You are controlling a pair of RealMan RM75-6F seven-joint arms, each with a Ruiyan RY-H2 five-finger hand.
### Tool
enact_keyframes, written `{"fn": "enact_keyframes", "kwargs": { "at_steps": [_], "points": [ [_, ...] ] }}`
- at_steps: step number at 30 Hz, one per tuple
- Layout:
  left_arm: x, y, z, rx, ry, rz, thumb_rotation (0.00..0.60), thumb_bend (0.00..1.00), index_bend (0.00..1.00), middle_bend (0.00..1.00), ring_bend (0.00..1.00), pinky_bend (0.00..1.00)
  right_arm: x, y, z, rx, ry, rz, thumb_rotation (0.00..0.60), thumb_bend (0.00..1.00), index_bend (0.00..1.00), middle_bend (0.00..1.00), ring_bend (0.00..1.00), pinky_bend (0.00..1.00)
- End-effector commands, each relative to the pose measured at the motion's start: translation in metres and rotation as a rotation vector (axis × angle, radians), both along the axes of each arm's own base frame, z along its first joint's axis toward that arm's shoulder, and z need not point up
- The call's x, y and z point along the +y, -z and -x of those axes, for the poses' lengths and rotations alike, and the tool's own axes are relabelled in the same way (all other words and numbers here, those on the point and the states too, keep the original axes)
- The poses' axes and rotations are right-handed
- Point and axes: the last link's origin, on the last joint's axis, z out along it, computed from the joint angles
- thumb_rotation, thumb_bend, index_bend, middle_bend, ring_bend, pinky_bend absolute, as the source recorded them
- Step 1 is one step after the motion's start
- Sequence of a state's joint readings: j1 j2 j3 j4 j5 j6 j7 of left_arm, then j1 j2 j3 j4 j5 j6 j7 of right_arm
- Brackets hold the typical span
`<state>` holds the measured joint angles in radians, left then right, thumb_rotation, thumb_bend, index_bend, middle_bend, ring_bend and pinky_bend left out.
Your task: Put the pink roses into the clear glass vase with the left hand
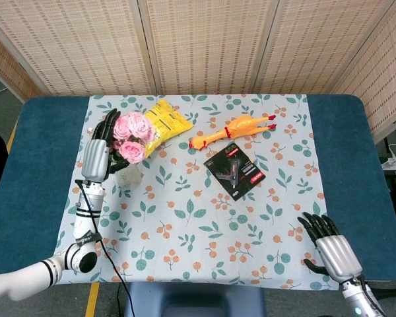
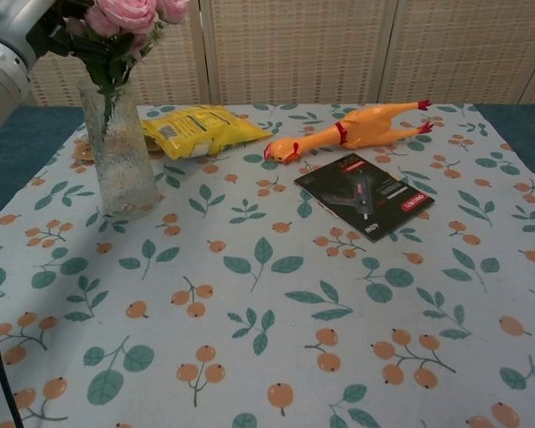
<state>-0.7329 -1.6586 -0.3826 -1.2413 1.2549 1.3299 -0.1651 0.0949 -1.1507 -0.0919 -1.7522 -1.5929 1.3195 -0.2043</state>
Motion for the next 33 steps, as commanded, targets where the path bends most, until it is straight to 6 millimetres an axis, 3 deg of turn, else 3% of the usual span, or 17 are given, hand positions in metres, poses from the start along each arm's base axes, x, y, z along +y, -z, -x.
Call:
{"fn": "enact_keyframes", "kwargs": {
  "at_steps": [1,8,18,33],
  "points": [
    [-0.004,-0.004,0.001,0.004,0.006,0.007,0.600,0.38,0.00,0.00,0.00,0.10,0.000,0.000,0.000,-0.001,-0.002,0.002,0.600,0.15,0.00,0.00,0.00,0.00],
    [-0.020,-0.010,0.014,0.065,0.005,0.034,0.600,0.37,0.00,0.00,0.00,0.07,0.002,-0.001,-0.001,-0.006,-0.010,0.003,0.600,0.15,0.00,0.00,0.00,0.00],
    [-0.025,-0.023,0.028,0.166,0.000,0.012,0.600,0.34,0.00,0.00,0.00,0.00,0.004,-0.001,-0.003,-0.010,-0.021,-0.003,0.600,0.15,0.00,0.00,0.00,0.00],
    [-0.038,-0.041,0.028,0.210,0.038,-0.046,0.600,0.30,0.00,0.00,0.00,0.00,0.006,-0.004,-0.004,-0.018,-0.029,0.006,0.600,0.15,0.00,0.00,0.00,0.00]
  ]
}}
